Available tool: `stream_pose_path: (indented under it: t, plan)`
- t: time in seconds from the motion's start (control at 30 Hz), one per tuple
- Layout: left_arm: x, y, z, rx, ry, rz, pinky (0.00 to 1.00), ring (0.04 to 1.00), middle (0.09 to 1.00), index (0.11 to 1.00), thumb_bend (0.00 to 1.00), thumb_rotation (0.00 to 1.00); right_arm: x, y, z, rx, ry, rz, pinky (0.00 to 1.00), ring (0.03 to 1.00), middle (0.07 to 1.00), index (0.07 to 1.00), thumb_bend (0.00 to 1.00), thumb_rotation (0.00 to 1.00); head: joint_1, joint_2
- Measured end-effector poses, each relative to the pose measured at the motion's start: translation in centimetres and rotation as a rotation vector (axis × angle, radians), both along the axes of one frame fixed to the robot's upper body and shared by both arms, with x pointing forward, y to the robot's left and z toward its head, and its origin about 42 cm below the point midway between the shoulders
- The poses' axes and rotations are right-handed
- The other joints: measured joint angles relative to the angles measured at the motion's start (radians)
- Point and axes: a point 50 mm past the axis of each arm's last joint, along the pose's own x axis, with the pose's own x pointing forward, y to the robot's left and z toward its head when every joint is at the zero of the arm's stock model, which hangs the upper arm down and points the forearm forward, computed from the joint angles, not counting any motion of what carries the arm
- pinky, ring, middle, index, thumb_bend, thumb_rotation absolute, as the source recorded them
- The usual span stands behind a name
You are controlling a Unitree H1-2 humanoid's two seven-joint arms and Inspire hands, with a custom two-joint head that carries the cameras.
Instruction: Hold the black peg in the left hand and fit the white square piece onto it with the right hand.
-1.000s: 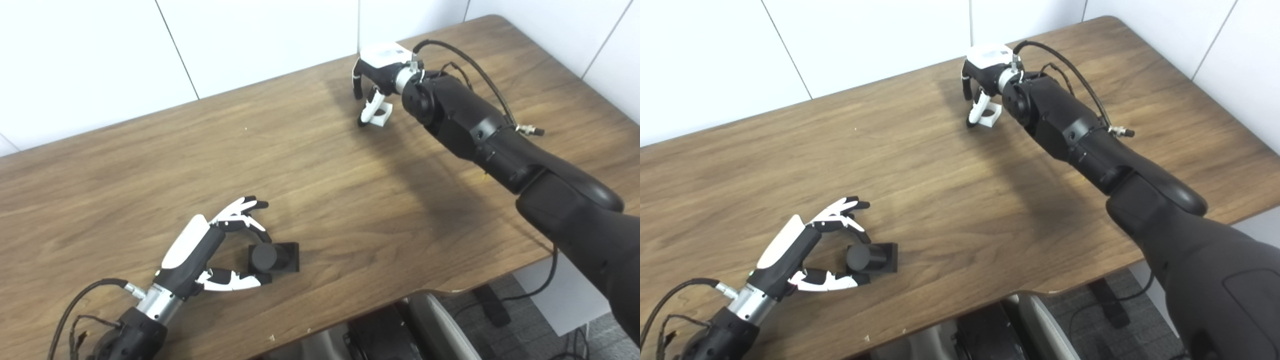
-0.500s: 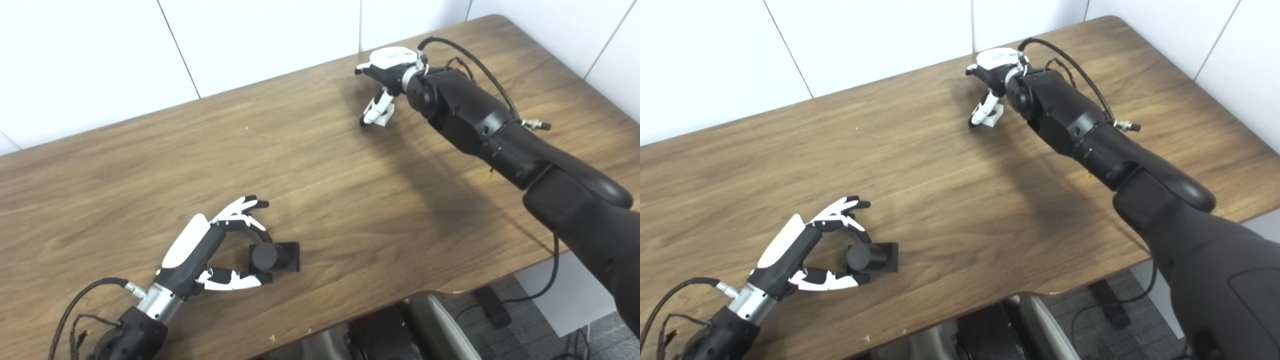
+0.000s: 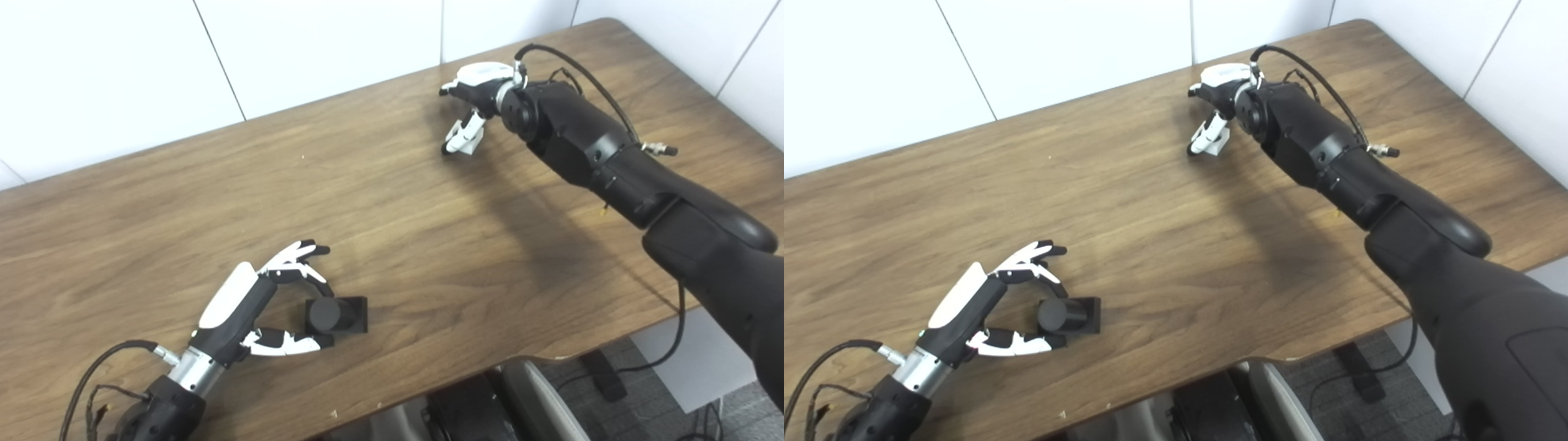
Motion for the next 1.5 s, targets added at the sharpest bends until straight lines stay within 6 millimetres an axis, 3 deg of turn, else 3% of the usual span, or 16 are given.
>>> stream_pose_path:
  t: [0.4, 0.57, 1.5]
  plan:
    - [0.3, -0.2, 0.1, 0.001, -0.005, -0.01, 0.79, 0.947, 0.879, 0.491, 0.52, 0.06, -0.8, 0.2, 0.8, -0.059, 0.027, -0.041, 0.83, 0.988, 0.986, 0.829, 1.0, 0.42, -0.025, -0.002]
    - [0.4, -0.6, 0.1, -0.004, -0.005, -0.017, 0.8, 0.945, 0.881, 0.491, 0.52, 0.06, -1.1, -0.1, 1.4, -0.093, 0.011, -0.05, 0.79, 0.953, 0.965, 0.792, 1.0, 0.42, -0.029, 0.002]
    - [0.6, -0.5, 0.1, -0.014, 0.003, -0.021, 0.79, 0.945, 0.879, 0.491, 0.52, 0.06, -3.6, -1.5, 1.9, -0.114, 0.014, -0.075, 0.86, 0.961, 0.961, 0.796, 0.96, 0.41, -0.049, 0.017]
